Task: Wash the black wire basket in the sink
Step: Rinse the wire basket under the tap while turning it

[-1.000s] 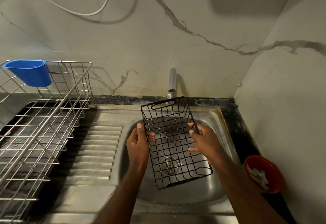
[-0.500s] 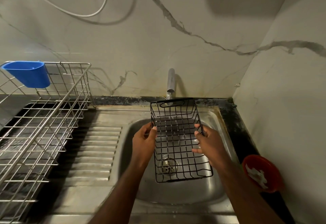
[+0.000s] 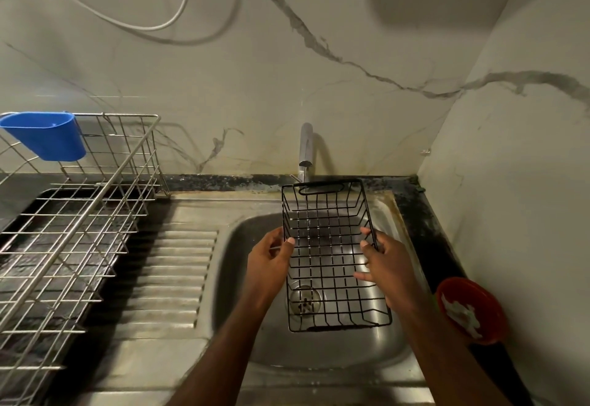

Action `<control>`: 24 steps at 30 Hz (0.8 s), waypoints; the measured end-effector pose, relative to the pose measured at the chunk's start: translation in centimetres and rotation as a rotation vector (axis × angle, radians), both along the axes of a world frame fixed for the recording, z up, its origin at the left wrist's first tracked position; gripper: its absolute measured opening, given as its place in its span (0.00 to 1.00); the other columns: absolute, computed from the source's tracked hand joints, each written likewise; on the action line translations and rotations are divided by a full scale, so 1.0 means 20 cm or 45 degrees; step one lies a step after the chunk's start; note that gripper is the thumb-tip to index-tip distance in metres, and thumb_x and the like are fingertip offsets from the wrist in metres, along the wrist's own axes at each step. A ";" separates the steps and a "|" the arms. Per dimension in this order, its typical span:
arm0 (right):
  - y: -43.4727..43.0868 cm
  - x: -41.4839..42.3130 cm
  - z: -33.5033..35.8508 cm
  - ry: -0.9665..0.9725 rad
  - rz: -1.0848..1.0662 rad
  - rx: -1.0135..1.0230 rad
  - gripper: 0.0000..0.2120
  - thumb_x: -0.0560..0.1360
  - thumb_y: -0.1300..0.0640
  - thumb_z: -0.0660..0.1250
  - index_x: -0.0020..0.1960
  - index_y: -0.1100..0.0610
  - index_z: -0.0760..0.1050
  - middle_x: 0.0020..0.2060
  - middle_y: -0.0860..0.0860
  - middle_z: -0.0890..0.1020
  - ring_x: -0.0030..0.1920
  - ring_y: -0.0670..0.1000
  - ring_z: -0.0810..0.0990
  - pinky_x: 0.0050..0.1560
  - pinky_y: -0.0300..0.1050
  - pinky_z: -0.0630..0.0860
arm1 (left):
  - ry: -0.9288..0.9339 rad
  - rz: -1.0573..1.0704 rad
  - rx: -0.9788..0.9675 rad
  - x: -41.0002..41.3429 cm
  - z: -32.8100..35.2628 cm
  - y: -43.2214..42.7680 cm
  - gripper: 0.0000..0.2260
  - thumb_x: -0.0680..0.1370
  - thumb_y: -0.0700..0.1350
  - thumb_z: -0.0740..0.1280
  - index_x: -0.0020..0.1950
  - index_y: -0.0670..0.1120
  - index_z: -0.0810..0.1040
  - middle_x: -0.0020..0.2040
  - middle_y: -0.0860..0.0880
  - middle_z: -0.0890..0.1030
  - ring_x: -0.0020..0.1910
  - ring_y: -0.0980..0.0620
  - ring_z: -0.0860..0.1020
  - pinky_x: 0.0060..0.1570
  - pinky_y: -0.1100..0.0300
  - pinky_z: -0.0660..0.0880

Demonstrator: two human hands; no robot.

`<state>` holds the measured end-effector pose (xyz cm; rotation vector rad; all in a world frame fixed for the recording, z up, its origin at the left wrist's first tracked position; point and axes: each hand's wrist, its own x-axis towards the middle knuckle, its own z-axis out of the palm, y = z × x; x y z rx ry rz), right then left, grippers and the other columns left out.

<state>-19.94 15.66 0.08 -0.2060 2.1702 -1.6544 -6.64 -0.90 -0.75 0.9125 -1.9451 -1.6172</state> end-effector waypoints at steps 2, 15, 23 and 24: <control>0.00 0.00 -0.01 -0.004 -0.006 -0.007 0.17 0.80 0.59 0.64 0.67 0.48 0.75 0.48 0.50 0.73 0.45 0.48 0.75 0.37 0.48 0.83 | -0.017 -0.009 0.000 0.00 0.00 0.00 0.12 0.81 0.47 0.67 0.64 0.51 0.78 0.53 0.57 0.81 0.53 0.61 0.79 0.51 0.64 0.74; 0.01 -0.02 -0.01 -0.046 -0.047 -0.104 0.15 0.81 0.60 0.63 0.65 0.51 0.76 0.54 0.57 0.75 0.44 0.48 0.75 0.38 0.50 0.83 | -0.156 -0.114 0.071 0.01 -0.01 0.02 0.25 0.79 0.56 0.68 0.74 0.50 0.69 0.64 0.51 0.76 0.60 0.54 0.76 0.56 0.59 0.72; 0.01 -0.02 -0.02 -0.112 -0.095 -0.148 0.14 0.80 0.60 0.64 0.64 0.51 0.77 0.59 0.58 0.73 0.50 0.55 0.77 0.36 0.48 0.82 | -0.150 -0.139 0.191 0.00 -0.01 0.03 0.30 0.78 0.60 0.67 0.77 0.49 0.66 0.67 0.47 0.76 0.63 0.51 0.75 0.64 0.51 0.73; 0.01 -0.02 -0.02 -0.122 -0.101 -0.148 0.14 0.80 0.60 0.64 0.64 0.51 0.76 0.61 0.59 0.73 0.54 0.57 0.77 0.36 0.49 0.83 | -0.144 -0.142 0.206 0.00 -0.01 0.03 0.30 0.77 0.60 0.67 0.76 0.49 0.66 0.66 0.47 0.76 0.63 0.51 0.75 0.64 0.50 0.73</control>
